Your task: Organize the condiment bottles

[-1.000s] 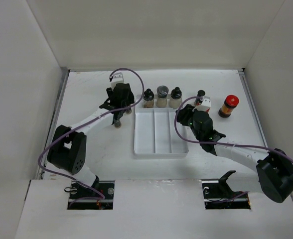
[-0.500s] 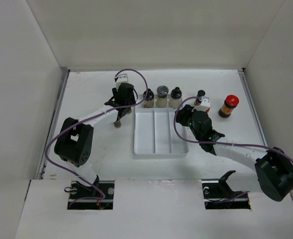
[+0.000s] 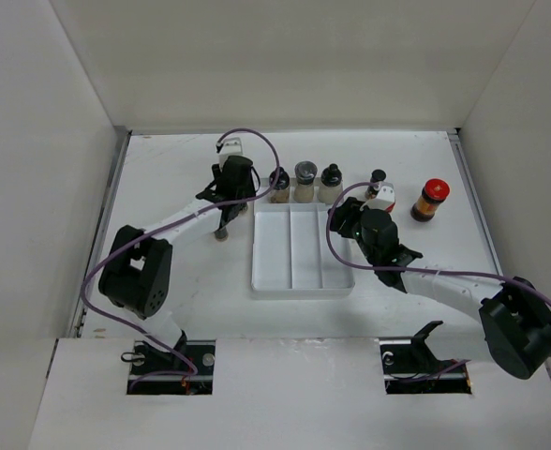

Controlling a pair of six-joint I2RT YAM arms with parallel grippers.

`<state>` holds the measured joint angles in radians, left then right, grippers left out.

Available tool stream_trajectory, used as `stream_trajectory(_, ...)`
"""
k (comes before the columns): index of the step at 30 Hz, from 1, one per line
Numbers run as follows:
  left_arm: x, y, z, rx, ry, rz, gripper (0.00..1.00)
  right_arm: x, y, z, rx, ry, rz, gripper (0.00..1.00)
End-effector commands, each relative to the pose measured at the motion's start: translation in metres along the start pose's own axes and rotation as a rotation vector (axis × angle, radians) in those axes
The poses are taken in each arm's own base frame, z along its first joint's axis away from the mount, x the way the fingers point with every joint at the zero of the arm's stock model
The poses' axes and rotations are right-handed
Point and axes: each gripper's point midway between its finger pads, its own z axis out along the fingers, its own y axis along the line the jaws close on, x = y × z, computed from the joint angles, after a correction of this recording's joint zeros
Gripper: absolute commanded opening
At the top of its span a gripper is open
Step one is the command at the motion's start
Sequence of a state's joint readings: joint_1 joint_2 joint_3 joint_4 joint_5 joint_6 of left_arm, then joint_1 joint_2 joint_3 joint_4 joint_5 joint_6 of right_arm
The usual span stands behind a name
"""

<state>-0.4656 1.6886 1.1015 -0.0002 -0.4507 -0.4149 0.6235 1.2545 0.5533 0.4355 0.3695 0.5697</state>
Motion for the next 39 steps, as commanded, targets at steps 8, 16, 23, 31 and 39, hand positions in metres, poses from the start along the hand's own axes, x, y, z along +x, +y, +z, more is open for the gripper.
stream_trajectory(8, -0.086, -0.037, -0.088, 0.131, -0.246, -0.042, 0.3, -0.013, 0.013, 0.0, -0.043, -0.053, 0.03, 0.56)
stream_trajectory(16, -0.04, -0.092, -0.095, 0.265, -0.152, -0.027, 0.29, -0.015, 0.011, -0.002, -0.039, -0.059, 0.038, 0.56)
stream_trajectory(23, -0.005, -0.115, -0.079, 0.278, -0.099, 0.008, 0.29, -0.014, 0.009, -0.001, -0.035, -0.057, 0.039, 0.56)
stream_trajectory(31, 0.014, -0.109, -0.058, 0.224, -0.091, 0.035, 0.29, -0.013, 0.009, 0.0, -0.033, -0.052, 0.037, 0.56)
stream_trajectory(39, 0.035, -0.09, -0.046, 0.167, -0.063, 0.052, 0.34, -0.009, 0.009, 0.003, -0.03, -0.042, 0.031, 0.57)
